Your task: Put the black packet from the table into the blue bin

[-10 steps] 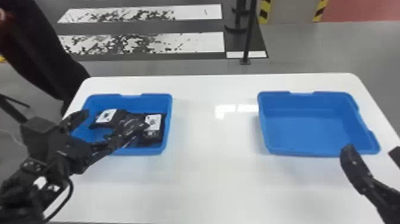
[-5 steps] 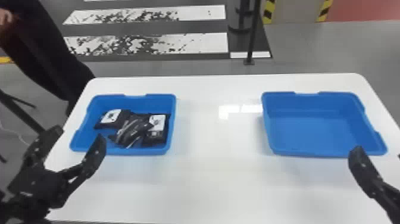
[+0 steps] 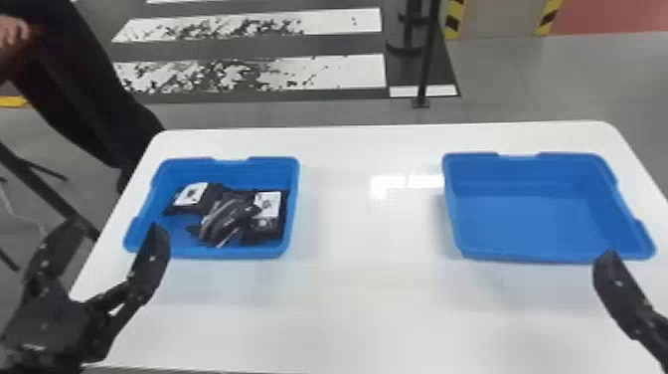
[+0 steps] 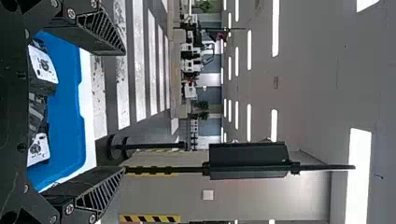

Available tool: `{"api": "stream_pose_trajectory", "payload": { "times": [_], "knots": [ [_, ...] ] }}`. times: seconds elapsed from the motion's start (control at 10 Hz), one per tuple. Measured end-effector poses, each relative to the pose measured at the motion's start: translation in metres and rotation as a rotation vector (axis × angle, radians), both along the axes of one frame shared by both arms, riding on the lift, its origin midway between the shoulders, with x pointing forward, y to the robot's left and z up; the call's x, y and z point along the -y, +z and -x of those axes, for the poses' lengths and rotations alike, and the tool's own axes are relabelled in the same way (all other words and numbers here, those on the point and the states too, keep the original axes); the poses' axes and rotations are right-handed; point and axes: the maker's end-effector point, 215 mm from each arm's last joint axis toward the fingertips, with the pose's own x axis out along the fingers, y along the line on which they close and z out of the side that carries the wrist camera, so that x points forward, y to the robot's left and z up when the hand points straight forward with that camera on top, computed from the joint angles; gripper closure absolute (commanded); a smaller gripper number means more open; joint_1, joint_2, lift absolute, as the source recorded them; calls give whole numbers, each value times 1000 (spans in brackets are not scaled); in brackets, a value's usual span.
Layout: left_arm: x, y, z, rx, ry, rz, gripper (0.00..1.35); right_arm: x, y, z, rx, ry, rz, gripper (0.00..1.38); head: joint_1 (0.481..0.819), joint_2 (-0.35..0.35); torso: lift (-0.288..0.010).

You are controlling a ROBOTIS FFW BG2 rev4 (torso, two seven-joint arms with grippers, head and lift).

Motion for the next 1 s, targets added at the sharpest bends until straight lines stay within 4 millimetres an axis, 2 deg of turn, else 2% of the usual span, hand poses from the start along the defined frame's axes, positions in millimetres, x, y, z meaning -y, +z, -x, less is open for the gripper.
{"api": "stream_pose_trajectory", "payload": {
  "times": [0.4,1.0],
  "knots": [
    [16,2,-5,13,-30,41,162,0,0,-1,2,0,6,133,695,63,-110],
    [19,-2,-8,-1,-34,74,162,0,-1,-2,3,0,4,133,695,56,-110]
  ]
}}
